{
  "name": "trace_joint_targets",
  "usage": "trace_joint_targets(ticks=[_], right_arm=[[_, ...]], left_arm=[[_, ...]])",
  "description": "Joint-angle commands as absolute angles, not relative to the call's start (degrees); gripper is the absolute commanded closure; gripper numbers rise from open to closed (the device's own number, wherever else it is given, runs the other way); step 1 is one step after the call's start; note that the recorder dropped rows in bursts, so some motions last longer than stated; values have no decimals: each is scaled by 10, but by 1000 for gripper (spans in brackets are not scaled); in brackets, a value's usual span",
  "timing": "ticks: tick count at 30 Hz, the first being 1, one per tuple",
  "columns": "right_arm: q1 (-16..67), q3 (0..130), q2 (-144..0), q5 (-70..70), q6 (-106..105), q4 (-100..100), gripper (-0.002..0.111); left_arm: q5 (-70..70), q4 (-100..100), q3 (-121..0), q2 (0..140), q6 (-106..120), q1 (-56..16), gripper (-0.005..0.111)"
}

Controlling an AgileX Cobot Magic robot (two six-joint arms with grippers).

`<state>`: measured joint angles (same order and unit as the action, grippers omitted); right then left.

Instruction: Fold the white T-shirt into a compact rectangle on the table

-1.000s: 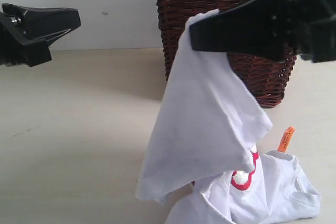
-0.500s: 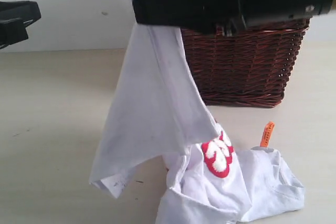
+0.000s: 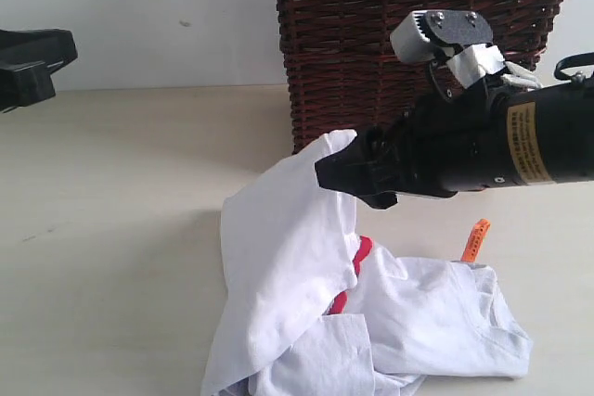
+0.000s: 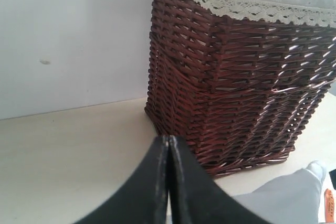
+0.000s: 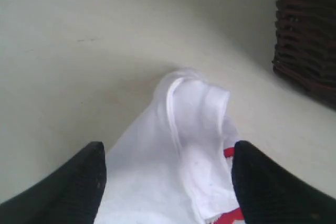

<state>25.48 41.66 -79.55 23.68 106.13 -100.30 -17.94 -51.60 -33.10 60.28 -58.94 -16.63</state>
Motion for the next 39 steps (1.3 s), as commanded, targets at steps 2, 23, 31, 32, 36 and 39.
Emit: trace_joint_targets(ticks=[2, 23, 31, 32, 36, 39], right_arm=[[255, 402, -821, 230, 1078, -999, 44], [273, 416, -957, 374, 891, -856, 54], [273, 419, -968, 371, 902, -915, 108], [273, 420, -968, 374, 902, -915, 108], [273, 436, -964, 412, 902, -914, 108], [273, 463, -949, 460, 919, -917, 108]], left_arm=[[-188, -518, -329, 610, -591, -165, 107], [-357, -554, -314, 780, -573, -213, 107], [-355, -557, -314, 780, -572, -213, 107], [-355, -558, -314, 780, -572, -213, 107], [-355, -560, -314, 780, -569, -213, 107], [-355, -551, -314, 780, -557, -213, 107]])
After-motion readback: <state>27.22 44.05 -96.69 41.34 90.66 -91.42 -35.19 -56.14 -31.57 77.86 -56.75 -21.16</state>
